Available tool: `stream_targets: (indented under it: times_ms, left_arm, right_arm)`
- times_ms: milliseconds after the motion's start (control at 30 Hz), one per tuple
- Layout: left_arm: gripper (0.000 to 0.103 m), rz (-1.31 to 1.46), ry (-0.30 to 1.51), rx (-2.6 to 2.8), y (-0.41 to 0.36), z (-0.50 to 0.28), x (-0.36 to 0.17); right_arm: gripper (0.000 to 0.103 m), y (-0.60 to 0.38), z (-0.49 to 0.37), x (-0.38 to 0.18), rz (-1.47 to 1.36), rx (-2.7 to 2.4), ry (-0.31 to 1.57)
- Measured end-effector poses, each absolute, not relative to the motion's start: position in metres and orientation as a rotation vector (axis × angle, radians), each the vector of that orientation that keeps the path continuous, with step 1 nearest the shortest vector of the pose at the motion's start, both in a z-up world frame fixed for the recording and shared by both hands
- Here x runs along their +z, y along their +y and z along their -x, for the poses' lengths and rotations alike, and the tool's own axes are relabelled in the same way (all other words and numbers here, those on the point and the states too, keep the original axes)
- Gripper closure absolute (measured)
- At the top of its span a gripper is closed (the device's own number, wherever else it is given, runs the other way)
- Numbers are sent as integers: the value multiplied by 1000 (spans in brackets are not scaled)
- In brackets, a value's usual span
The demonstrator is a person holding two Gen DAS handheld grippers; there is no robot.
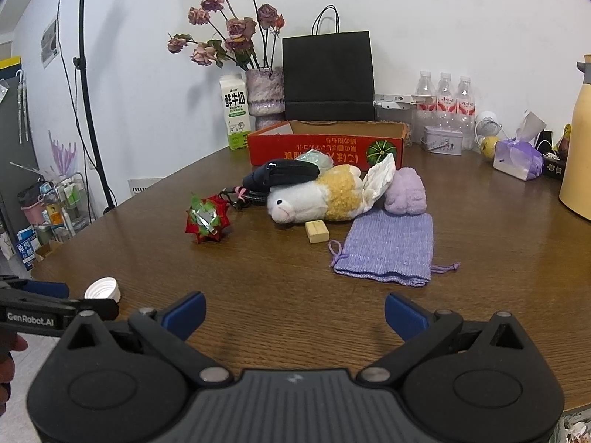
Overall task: Organize objects
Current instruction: 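Close the left gripper on the white bottle cap, then hold the cap in the left gripper while the right grasps the red-green wrapped flower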
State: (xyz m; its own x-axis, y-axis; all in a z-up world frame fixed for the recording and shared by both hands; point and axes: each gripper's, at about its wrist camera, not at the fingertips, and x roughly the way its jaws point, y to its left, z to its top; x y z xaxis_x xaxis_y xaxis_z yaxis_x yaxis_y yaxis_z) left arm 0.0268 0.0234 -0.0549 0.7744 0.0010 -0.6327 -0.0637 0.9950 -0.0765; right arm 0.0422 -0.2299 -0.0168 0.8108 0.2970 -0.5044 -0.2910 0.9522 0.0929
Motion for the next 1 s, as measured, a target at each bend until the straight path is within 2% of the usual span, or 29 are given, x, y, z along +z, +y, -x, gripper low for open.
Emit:
stream_targets:
  times_ms: [267,567,667,733,867,1000]
  left_arm:
    - [5,96,701,48,26,-34,-63]
    - [17,87,688,51,24,-34,-62]
    - [29,85,679,50,23,-33,-62]
    - [42,82,674,51,22,-33,-62]
    - [60,94,663,45,23,-32,-61]
    - [62,110,657,36,26,-33,-61]
  right_arm:
    - [0,-227,-49,-18,-3,320,547]
    - [0,-224,-53,-21,5,324,553]
    - [0,-222,-54,-21,7,327,553]
    - [0,-221,-56,-22,7,329,554]
    - [0,-219,-58,-22,9,331,555]
    - [0,-219,-59,-23,8,332,555]
